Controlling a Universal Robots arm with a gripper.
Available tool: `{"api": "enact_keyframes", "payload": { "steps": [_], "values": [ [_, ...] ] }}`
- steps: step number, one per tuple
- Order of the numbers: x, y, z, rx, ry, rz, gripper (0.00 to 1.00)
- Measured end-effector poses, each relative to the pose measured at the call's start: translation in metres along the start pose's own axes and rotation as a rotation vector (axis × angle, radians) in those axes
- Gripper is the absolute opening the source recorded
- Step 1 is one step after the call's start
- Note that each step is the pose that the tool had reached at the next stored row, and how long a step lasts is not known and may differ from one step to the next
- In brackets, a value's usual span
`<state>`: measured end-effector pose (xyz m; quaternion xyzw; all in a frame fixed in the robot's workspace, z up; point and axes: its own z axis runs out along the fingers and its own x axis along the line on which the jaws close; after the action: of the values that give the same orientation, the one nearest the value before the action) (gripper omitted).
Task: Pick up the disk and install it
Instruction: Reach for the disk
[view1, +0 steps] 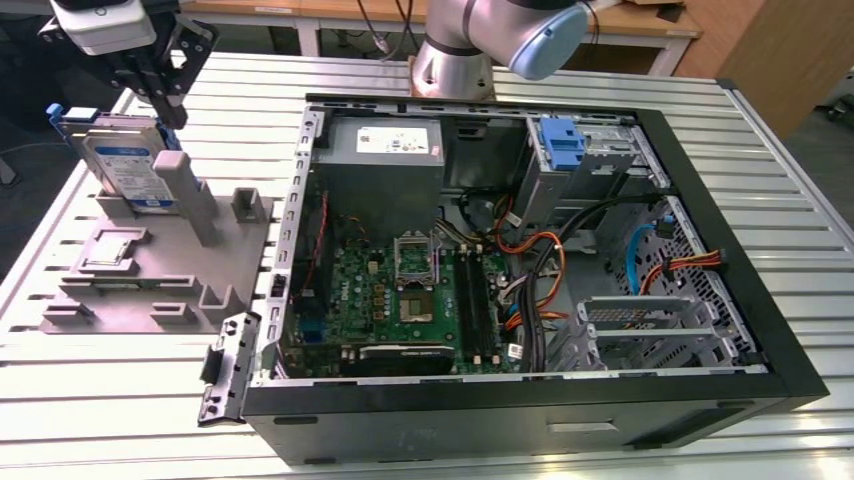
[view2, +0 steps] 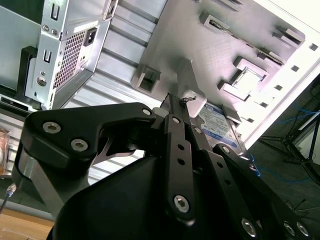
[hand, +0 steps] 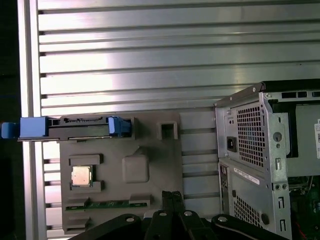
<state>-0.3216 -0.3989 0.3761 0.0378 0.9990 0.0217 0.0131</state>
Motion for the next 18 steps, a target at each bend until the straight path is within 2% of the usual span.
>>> {"api": "enact_keyframes", "payload": {
  "steps": [8,12,15,18],
  "values": [
    [0.0001,0.0002,0.0001,-0.0001,-0.0001,0.0,0.1],
    [0.001,0.0029,0.0005,0.0001,0.0,0.0,0.1],
    [0.0046,0.0078,0.0012,0.0,0.0,0.0,0.1],
    [0.0124,0.0123,0.0015,0.0002,0.0002,0.0,0.1]
  ]
}}
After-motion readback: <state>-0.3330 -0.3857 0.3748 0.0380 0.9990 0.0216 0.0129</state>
